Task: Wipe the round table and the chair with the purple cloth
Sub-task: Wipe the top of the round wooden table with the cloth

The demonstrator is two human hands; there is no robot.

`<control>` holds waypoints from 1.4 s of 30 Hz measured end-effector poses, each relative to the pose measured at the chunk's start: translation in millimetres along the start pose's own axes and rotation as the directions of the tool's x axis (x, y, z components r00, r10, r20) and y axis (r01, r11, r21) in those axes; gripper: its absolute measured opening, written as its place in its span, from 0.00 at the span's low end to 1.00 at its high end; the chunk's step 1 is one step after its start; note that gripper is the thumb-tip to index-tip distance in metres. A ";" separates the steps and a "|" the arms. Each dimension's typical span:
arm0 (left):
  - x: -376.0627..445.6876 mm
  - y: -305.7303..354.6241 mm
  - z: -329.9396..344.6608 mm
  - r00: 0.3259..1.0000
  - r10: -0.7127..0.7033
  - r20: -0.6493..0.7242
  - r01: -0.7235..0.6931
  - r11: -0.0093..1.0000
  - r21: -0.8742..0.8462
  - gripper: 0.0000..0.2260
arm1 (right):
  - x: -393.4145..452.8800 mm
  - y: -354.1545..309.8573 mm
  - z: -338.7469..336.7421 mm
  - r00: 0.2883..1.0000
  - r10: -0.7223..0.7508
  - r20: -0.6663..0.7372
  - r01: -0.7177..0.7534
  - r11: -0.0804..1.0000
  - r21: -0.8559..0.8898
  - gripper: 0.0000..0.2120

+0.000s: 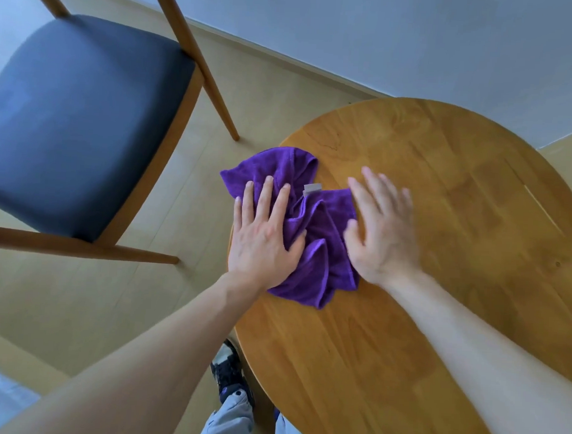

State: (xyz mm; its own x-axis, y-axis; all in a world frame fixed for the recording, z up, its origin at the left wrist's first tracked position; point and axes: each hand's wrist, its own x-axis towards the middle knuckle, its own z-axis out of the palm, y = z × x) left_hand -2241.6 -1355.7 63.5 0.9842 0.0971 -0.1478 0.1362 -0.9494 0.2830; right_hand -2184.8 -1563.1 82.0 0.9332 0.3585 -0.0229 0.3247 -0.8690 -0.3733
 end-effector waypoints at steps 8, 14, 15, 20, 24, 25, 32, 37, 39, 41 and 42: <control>-79.6 2.8 1.5 0.985 0.116 0.128 -0.118 0.993 0.007 0.38 | 34.3 1.8 27.6 0.979 0.065 0.192 -0.063 0.998 -0.019 0.36; -76.2 -34.3 -7.3 0.883 0.408 0.234 -0.433 0.899 0.066 0.40 | 35.2 -2.2 30.1 0.983 0.080 0.167 -0.060 0.991 -0.124 0.37; -60.5 -36.3 -9.5 0.902 0.374 0.217 -0.395 0.917 0.062 0.40 | 35.8 -3.0 31.3 0.984 0.082 0.160 -0.059 0.988 -0.143 0.37; -4.1 -19.4 -9.8 0.991 0.073 0.115 -0.079 0.996 0.047 0.38 | 35.1 -3.8 34.1 0.987 0.073 0.144 -0.048 0.984 -0.174 0.37; -32.9 -6.1 -3.6 0.997 -0.044 0.066 0.045 0.999 -0.015 0.37 | 32.2 -4.7 34.7 0.988 0.071 0.139 -0.043 0.980 -0.192 0.37; -49.6 -4.8 -2.1 0.996 -0.053 0.068 0.055 0.998 -0.028 0.36 | 32.4 -4.7 34.7 0.988 0.071 0.138 -0.042 0.979 -0.198 0.37; -128.8 -22.1 2.4 0.973 0.153 0.175 -0.157 0.988 0.008 0.37 | 33.9 -6.0 37.3 0.988 0.082 0.128 -0.054 0.976 -0.212 0.38; -61.1 -28.0 -3.2 0.970 0.178 0.168 -0.190 0.980 0.061 0.37 | 36.0 -5.6 37.7 0.988 0.087 0.126 -0.057 0.973 -0.222 0.38; -28.8 -23.0 -5.9 0.980 0.133 0.149 -0.144 0.987 0.069 0.36 | 35.6 -5.7 37.9 0.988 0.085 0.126 -0.055 0.972 -0.228 0.38; -11.9 -16.5 -6.4 0.986 0.097 0.132 -0.106 0.992 0.064 0.36 | 36.0 -4.2 38.3 0.989 0.081 0.123 -0.051 0.971 -0.232 0.38; -11.0 -13.8 -5.8 0.989 0.083 0.123 -0.090 0.994 0.055 0.36 | 36.2 -3.5 38.4 0.989 0.079 0.124 -0.049 0.972 -0.230 0.37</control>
State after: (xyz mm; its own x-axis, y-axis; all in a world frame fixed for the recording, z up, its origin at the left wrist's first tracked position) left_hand -2253.7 -1342.0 66.8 0.9707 -0.0196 -0.2393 0.0401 -0.9694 0.2421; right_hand -2158.1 -1534.0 46.9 0.9296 0.3284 -0.1671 0.3057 -0.9406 -0.1480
